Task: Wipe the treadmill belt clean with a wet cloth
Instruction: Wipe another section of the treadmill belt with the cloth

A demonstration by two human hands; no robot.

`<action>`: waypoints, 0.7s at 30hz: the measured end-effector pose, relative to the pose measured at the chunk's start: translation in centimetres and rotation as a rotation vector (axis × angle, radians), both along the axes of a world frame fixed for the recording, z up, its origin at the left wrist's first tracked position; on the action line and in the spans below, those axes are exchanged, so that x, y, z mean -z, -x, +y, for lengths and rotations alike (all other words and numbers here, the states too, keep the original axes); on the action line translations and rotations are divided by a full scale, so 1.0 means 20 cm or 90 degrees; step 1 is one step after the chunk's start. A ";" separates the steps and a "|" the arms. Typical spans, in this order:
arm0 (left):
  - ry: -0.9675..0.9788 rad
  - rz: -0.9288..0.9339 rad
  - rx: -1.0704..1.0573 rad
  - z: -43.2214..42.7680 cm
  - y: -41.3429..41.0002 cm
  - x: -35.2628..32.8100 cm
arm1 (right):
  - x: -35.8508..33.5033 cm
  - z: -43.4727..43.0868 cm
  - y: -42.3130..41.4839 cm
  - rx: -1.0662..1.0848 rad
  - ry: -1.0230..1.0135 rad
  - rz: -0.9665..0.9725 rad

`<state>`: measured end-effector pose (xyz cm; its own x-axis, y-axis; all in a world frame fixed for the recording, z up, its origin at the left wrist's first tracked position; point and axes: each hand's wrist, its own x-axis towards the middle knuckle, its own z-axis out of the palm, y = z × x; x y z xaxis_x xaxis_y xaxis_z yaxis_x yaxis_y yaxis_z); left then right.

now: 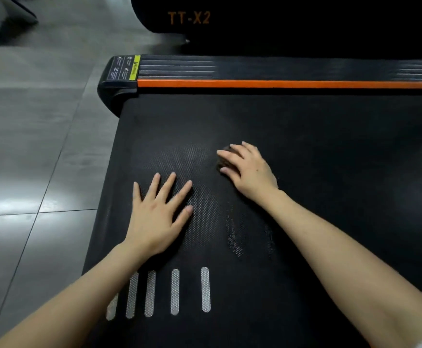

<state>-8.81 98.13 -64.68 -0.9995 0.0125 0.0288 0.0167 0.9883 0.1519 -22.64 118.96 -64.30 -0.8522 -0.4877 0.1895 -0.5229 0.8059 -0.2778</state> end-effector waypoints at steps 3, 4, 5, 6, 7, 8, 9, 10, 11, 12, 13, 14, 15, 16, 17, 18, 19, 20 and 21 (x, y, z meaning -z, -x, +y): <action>0.032 -0.001 -0.059 -0.13 0.14 -0.02 | 0.00 -0.02 0.01 0.006 0.006 0.012; 0.047 -0.022 -0.071 -0.17 0.18 -0.01 | 0.00 -0.01 0.01 -0.004 0.010 0.023; 0.055 -0.038 -0.074 -0.20 0.20 0.00 | 0.00 0.00 0.02 -0.012 0.011 0.027; 0.053 -0.038 -0.072 -0.22 0.21 0.02 | 0.00 0.00 0.06 -0.004 0.010 0.029; 0.046 -0.028 -0.070 -0.22 0.21 0.03 | 0.00 -0.01 0.13 0.019 0.010 0.029; 0.040 -0.019 -0.066 -0.22 0.21 0.03 | -0.01 -0.03 0.21 0.062 0.010 0.024; 0.037 -0.015 -0.063 -0.22 0.21 0.03 | -0.02 -0.06 0.28 0.112 0.011 0.012; 0.036 -0.012 -0.062 -0.21 0.21 0.03 | -0.02 -0.10 0.33 0.159 0.012 0.005; 0.036 -0.008 -0.064 -0.21 0.21 0.03 | -0.02 -0.15 0.33 0.179 0.015 0.007; 0.036 -0.006 -0.063 -0.21 0.21 0.03 | -0.01 -0.20 0.30 0.163 0.032 0.023; 0.036 -0.005 -0.062 -0.21 0.21 0.03 | 0.00 -0.24 0.22 0.110 0.054 0.039; 0.037 -0.003 -0.061 -0.22 0.21 0.03 | 0.00 -0.28 0.09 0.028 0.073 0.051; 0.037 -0.001 -0.060 -0.22 0.21 0.03 | 0.02 -0.29 -0.04 -0.062 0.079 0.051; 0.038 -0.002 -0.056 -0.22 0.21 0.04 | 0.03 -0.27 -0.17 -0.149 0.073 0.048; 0.039 -0.001 -0.052 -0.22 0.21 0.04 | 0.03 -0.23 -0.23 -0.225 0.066 0.047; 0.041 0.002 -0.051 -0.22 0.21 0.05 | 0.01 -0.19 -0.22 -0.286 0.055 0.046; 0.044 0.002 -0.052 -0.22 0.21 0.05 | 0.02 -0.16 -0.15 -0.317 0.035 0.054; 0.046 0.001 -0.052 -0.22 0.21 0.05 | 0.03 -0.14 -0.06 -0.300 0.019 0.069; 0.046 0.001 -0.053 -0.22 0.21 0.05 | 0.04 -0.14 0.07 -0.231 0.019 0.081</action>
<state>-13.04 93.74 -65.62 -0.9971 -0.0686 0.0324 -0.0658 0.9946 0.0804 -23.95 116.11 -65.16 -0.5938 -0.7461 0.3010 -0.8045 0.5543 -0.2132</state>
